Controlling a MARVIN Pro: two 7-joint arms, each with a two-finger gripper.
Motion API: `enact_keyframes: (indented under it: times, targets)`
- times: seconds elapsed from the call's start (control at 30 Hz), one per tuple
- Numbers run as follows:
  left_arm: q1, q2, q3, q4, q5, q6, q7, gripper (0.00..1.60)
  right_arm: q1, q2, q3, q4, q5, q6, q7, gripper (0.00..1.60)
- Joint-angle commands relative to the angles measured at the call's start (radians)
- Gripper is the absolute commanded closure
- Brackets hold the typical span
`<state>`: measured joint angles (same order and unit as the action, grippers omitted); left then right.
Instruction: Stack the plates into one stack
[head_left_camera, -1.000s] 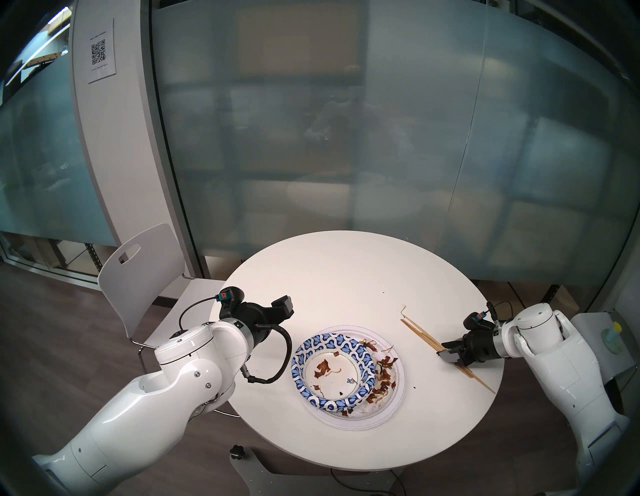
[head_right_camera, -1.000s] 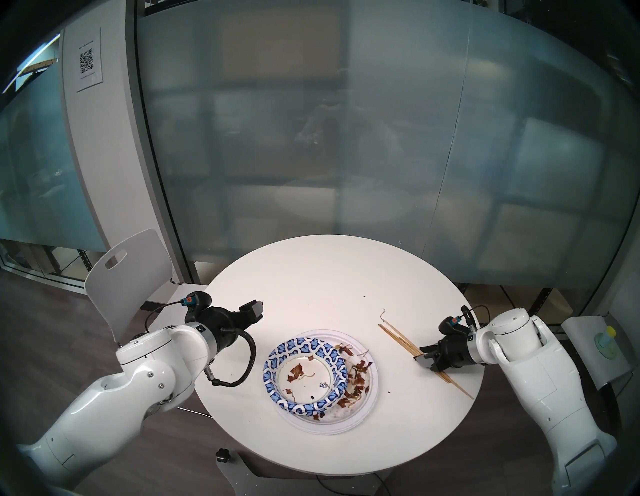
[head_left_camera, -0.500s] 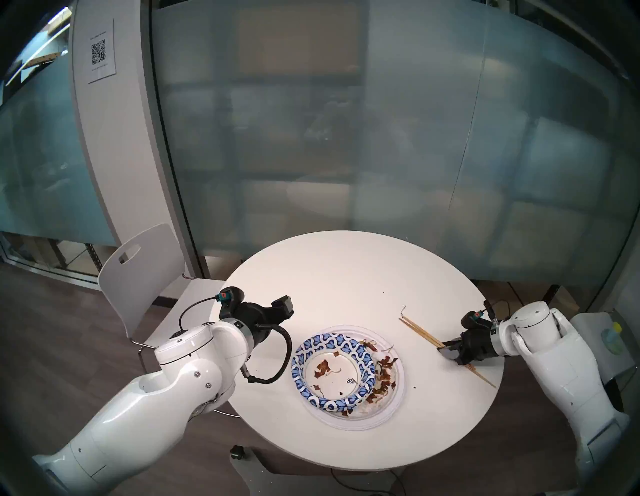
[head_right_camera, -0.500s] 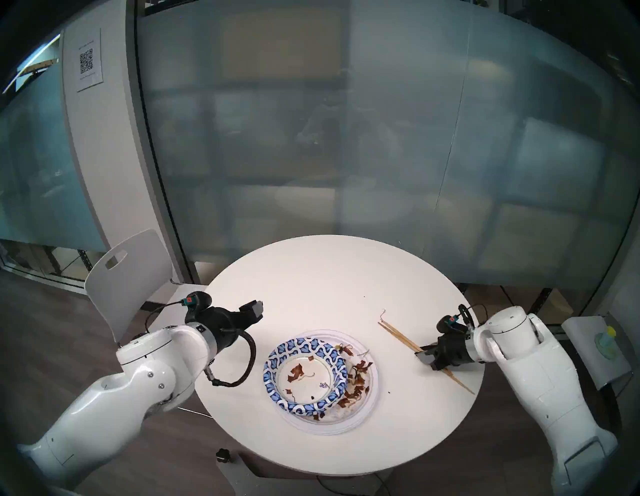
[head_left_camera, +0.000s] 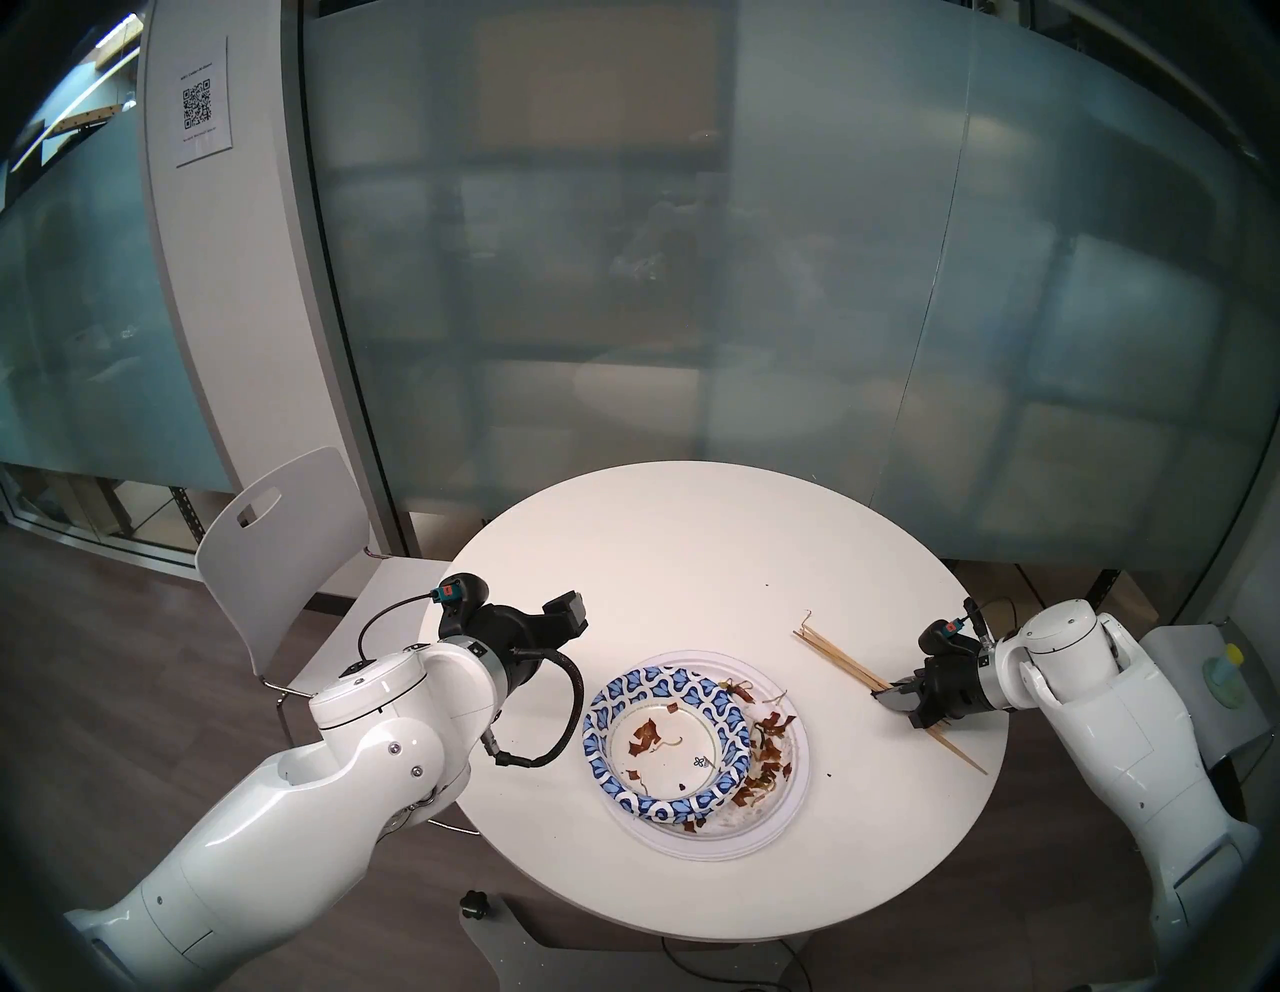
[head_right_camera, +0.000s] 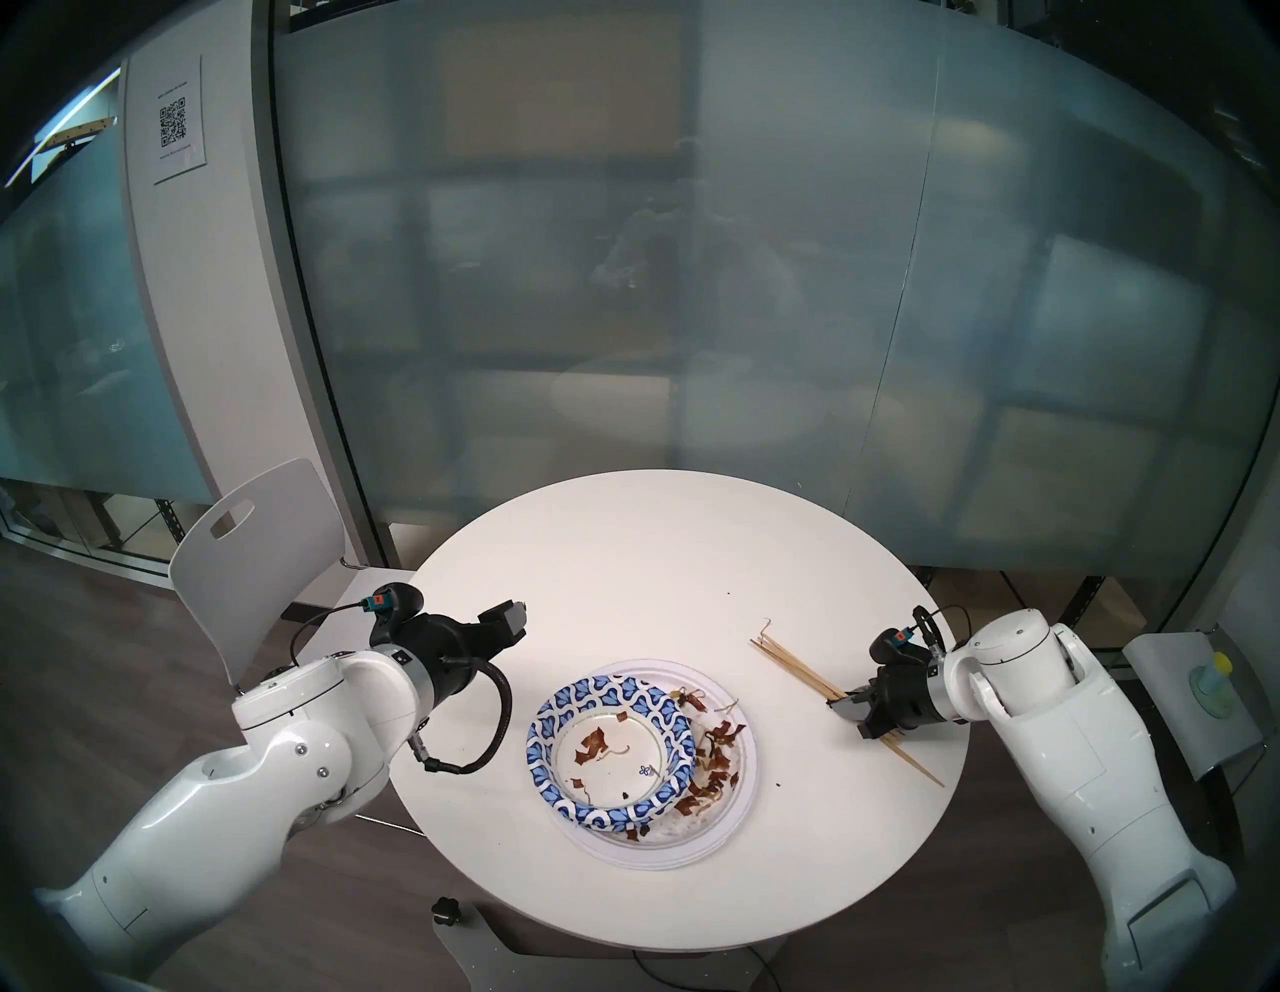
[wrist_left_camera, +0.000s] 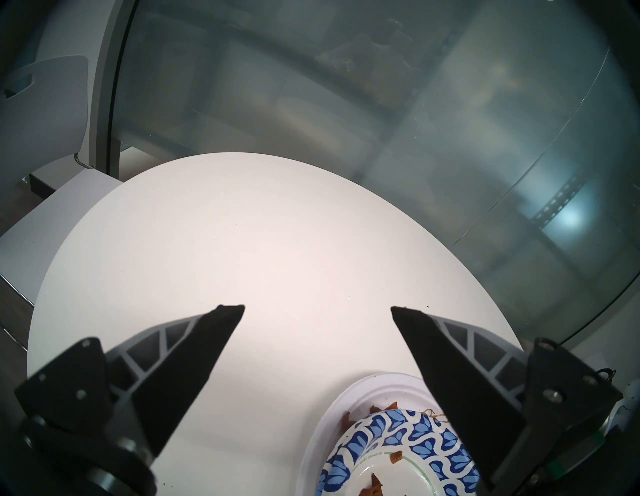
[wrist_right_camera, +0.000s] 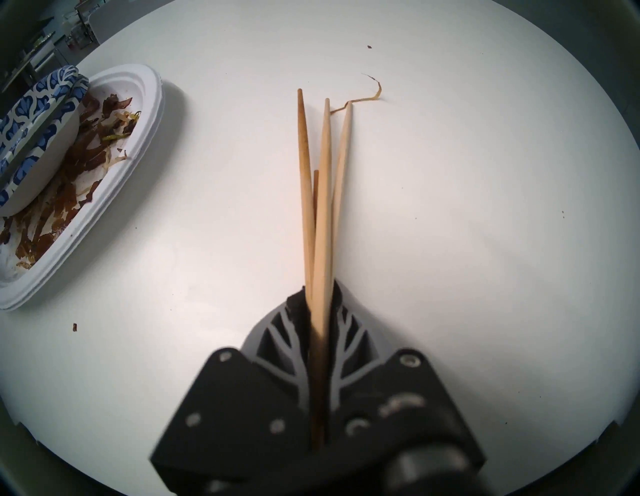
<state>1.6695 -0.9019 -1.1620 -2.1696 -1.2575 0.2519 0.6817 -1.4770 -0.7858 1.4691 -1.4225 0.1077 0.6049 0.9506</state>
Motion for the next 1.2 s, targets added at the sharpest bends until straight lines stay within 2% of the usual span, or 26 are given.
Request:
enact_keyframes:
  times: [0.0, 0.27, 0.7, 0.97, 1.17]
  targets:
    - [-0.006, -0.002, -0.004, -0.019, 0.001, -0.002, 0.001, 0.00, -0.046, -0.006, -0.044, 0.015, -0.021, 0.012, 0.001, 1.60]
    - [-0.006, -0.002, -0.004, -0.019, 0.000, -0.002, 0.001, 0.00, -0.070, 0.011, -0.026, -0.053, -0.014, 0.033, 0.011, 1.60]
    - [-0.006, -0.002, -0.004, -0.020, 0.000, -0.002, 0.002, 0.00, -0.155, 0.024, 0.061, -0.226, 0.001, 0.105, -0.015, 1.60]
    - [-0.006, -0.002, -0.004, -0.020, 0.000, -0.002, 0.002, 0.00, -0.206, -0.018, 0.142, -0.296, 0.025, 0.166, -0.077, 1.60]
    - [-0.006, -0.002, -0.004, -0.019, 0.000, -0.002, 0.002, 0.00, -0.252, -0.087, 0.204, -0.361, 0.064, 0.210, -0.115, 1.60]
